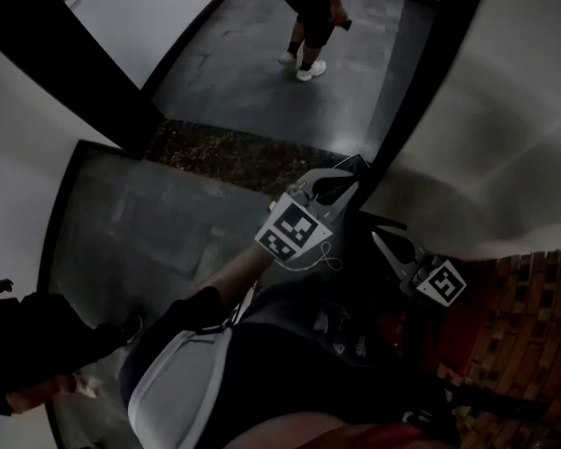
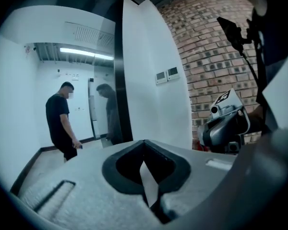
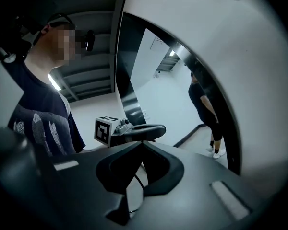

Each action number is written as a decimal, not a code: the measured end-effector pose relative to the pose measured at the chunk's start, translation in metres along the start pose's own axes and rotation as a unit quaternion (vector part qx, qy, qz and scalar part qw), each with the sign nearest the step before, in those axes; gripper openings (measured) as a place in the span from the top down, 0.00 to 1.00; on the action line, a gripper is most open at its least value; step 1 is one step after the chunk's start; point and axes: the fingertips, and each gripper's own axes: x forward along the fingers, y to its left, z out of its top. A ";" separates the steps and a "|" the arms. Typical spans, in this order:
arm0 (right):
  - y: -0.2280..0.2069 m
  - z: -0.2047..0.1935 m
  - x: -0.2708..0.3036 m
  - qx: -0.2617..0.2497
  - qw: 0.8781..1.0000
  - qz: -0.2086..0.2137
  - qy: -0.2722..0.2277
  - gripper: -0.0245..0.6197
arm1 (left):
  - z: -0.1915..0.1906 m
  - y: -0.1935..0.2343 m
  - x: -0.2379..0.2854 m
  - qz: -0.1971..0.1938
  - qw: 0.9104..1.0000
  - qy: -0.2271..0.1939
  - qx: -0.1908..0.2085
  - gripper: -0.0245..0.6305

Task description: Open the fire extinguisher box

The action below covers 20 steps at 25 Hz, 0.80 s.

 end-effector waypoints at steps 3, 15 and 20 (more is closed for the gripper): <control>-0.013 0.002 0.027 -0.011 1.000 0.004 0.009 0.96 | -0.009 0.030 -0.007 0.027 1.000 0.009 -0.011 0.96; -0.051 0.012 0.058 0.037 0.991 0.127 0.033 0.96 | -0.024 0.069 -0.016 0.141 0.986 0.070 -0.061 0.96; -0.044 0.034 0.060 0.024 0.986 0.165 0.025 0.96 | 0.011 0.072 -0.027 0.168 0.981 0.049 -0.084 0.96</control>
